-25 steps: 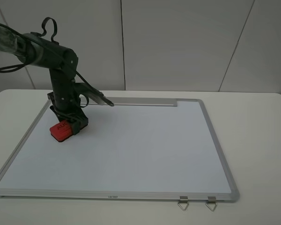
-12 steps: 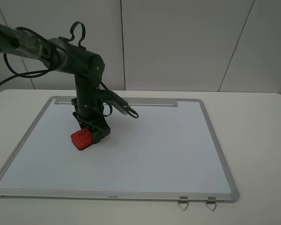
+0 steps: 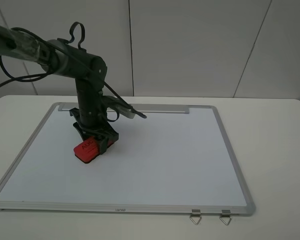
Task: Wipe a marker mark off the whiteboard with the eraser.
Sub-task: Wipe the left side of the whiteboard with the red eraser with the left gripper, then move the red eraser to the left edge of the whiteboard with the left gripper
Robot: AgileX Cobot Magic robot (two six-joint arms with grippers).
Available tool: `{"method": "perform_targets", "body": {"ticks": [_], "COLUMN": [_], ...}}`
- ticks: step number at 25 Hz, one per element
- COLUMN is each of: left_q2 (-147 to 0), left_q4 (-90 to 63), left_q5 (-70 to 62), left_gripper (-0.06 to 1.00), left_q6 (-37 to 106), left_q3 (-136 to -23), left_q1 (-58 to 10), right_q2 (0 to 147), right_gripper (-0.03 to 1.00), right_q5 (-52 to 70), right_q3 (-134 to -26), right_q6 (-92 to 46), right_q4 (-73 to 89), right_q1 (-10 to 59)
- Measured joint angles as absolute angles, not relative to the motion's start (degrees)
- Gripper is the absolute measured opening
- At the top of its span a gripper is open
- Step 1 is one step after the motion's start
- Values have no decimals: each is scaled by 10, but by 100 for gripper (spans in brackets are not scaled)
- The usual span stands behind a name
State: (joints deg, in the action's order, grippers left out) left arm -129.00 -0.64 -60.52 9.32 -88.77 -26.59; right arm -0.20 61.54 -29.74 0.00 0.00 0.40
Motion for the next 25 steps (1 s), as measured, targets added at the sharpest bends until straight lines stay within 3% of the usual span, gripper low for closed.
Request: {"method": "perform_targets", "body": {"ticks": [6,16,25], "left_q2": [-1223,-1063,-1020], "left_q4": [-4,0,0], "left_q5": [-588,-490,-434], "left_gripper": [55,55,55], "left_q6": [41,-83,-82], "left_q3": [-823,-595,-474], "left_q1": [-236,-162,-77], "right_q2": [-2,-2,-2], "right_gripper": [83,83,83], "right_q5": [615,615,615], "right_q3": [-297,-297,-297], "right_q6": [0,0,0], "right_q4": [0,0,0], "right_q1": [4,4,4]}}
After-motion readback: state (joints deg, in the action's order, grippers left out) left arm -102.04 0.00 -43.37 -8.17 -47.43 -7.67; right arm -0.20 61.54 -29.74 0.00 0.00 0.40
